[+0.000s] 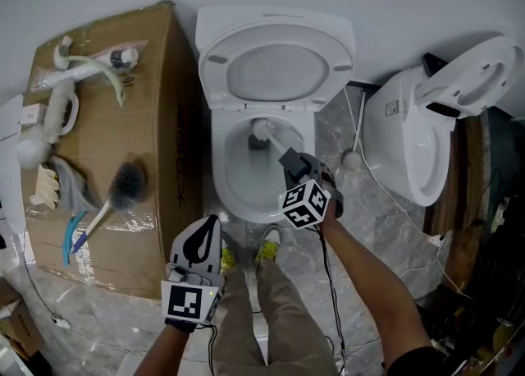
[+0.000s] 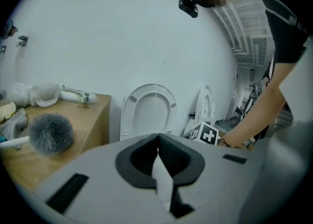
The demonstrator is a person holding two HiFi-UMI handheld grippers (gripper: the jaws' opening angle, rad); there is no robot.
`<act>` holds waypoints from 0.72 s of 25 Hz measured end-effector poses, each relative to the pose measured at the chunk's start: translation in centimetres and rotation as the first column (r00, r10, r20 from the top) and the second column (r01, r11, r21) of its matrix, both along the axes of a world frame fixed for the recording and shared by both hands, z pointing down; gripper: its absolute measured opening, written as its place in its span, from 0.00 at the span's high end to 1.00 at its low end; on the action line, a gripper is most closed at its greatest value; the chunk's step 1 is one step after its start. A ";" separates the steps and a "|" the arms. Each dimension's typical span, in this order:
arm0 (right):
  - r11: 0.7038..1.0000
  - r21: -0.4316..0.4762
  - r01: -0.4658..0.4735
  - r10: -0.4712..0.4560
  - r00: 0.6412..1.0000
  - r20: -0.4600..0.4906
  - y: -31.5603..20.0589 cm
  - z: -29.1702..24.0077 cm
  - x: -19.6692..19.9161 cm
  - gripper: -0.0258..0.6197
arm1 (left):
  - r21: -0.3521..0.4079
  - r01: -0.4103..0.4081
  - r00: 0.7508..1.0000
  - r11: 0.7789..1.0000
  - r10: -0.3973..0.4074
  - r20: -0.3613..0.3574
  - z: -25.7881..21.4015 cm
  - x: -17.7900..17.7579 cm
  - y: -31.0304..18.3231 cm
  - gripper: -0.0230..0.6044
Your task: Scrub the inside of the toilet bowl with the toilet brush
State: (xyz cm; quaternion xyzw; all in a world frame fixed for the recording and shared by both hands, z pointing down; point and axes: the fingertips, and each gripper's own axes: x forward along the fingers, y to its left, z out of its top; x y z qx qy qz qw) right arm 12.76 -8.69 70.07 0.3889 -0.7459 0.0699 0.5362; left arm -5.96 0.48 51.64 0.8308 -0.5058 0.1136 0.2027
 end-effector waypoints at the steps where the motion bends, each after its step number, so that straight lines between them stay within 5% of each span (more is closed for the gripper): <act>1: 1.000 -0.002 -0.009 0.009 1.000 -0.002 0.0 -0.1 0.5 0.73 | 0.004 -0.007 1.000 1.000 0.007 -0.004 -0.1 0.3 0.1 0.94; 18: 0.997 -0.025 -0.076 0.074 0.995 -0.069 2.7 -0.8 6.7 0.73 | -0.001 -0.033 0.999 0.999 0.033 -0.025 0.1 1.5 0.5 0.94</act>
